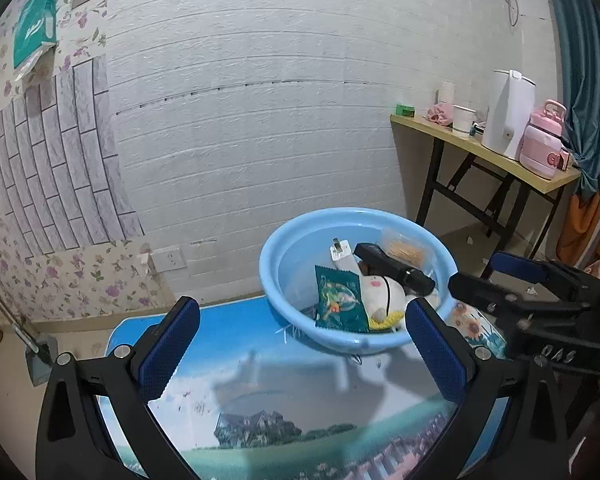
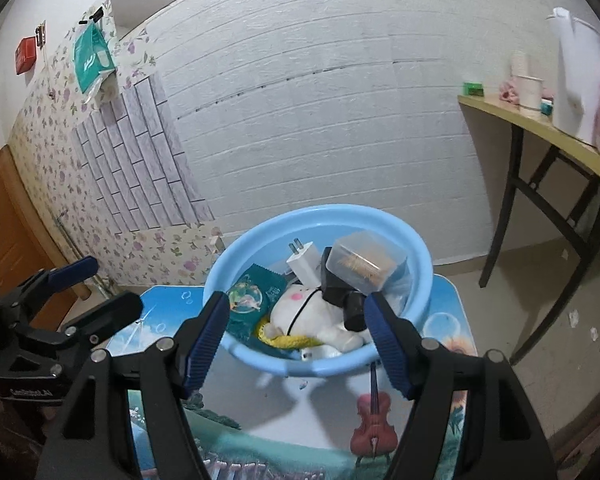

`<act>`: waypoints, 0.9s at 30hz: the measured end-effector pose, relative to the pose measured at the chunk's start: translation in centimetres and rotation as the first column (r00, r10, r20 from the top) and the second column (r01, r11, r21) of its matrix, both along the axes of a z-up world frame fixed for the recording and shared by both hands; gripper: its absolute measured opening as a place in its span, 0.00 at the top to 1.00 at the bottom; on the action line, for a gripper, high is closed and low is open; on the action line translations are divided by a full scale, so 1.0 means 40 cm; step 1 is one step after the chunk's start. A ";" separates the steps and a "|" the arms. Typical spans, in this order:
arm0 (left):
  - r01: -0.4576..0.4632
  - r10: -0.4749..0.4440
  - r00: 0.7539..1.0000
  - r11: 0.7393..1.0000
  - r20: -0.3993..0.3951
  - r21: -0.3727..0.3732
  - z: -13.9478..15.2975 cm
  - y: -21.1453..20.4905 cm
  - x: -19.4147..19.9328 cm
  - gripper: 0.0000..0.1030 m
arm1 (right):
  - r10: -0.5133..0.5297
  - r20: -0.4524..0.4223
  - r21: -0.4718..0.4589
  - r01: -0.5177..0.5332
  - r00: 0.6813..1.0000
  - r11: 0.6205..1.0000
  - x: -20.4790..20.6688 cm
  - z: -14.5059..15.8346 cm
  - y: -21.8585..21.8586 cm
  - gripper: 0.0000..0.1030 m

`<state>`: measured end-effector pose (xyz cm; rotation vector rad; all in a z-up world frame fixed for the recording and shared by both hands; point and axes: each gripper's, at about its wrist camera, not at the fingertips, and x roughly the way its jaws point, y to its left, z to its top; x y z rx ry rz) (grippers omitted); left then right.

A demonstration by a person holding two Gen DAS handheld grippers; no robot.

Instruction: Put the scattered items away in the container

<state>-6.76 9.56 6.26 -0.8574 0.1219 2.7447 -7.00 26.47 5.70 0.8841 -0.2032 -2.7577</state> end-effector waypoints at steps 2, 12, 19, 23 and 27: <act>0.000 0.000 1.000 1.000 -0.004 -0.010 0.002 -0.005 0.022 0.00 | -0.023 -0.003 0.050 0.023 1.000 0.998 0.012 -0.001 -0.014 0.14; -0.051 0.053 0.998 0.997 0.041 -0.051 -0.023 -0.019 0.068 0.00 | -0.078 -0.019 0.092 0.079 0.997 0.993 0.071 0.002 -0.052 0.03; -0.080 0.082 0.996 0.996 0.043 -0.046 -0.019 -0.043 0.091 0.00 | -0.058 -0.015 0.085 0.059 0.998 0.995 0.095 0.016 -0.071 0.03; -0.093 0.096 0.994 0.995 0.058 -0.044 -0.019 -0.055 0.099 0.00 | -0.056 -0.023 0.097 0.058 0.998 0.994 0.108 0.021 -0.080 0.03; -0.104 0.106 0.993 0.993 0.051 -0.049 -0.019 -0.065 0.115 0.00 | -0.057 -0.020 0.095 0.059 0.998 0.994 0.122 0.022 -0.086 0.03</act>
